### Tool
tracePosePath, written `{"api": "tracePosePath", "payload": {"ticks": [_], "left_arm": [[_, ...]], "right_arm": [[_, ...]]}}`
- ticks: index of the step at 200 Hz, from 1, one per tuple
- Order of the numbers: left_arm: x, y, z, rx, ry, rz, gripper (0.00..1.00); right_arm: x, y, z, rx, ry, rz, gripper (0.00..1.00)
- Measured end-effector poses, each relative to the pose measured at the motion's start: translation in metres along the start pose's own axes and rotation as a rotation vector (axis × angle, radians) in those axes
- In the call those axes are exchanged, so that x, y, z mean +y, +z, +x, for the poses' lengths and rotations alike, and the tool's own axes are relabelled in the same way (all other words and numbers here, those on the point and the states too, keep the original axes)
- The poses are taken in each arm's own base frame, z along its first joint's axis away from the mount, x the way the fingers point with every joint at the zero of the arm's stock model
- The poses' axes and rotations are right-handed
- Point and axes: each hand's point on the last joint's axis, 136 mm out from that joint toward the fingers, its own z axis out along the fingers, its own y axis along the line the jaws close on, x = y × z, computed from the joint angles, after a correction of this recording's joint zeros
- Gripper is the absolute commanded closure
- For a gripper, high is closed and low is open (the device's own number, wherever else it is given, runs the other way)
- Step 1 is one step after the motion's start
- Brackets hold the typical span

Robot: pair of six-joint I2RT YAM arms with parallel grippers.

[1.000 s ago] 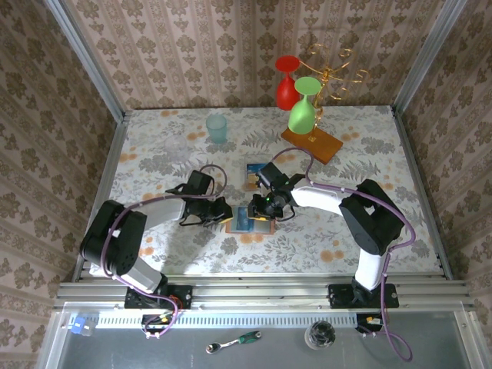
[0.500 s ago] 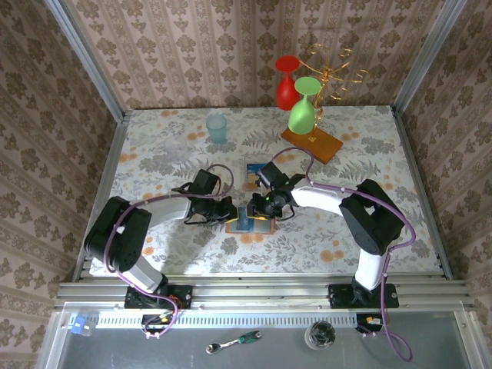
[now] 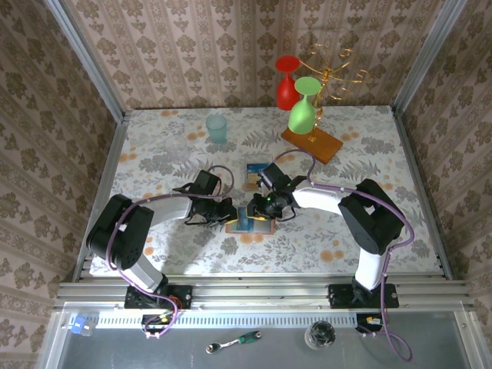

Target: Take the credit cards out of the card holder

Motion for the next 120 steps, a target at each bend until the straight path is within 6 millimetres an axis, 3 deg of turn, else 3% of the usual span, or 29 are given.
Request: {"api": "tracePosePath", "payload": {"ticks": [120], "left_arm": [[0.0003, 0.0000, -0.0002, -0.001, -0.001, -0.002, 1.00]], "right_arm": [[-0.0052, 0.0094, 0.0030, 0.014, 0.036, -0.042, 0.78]]}}
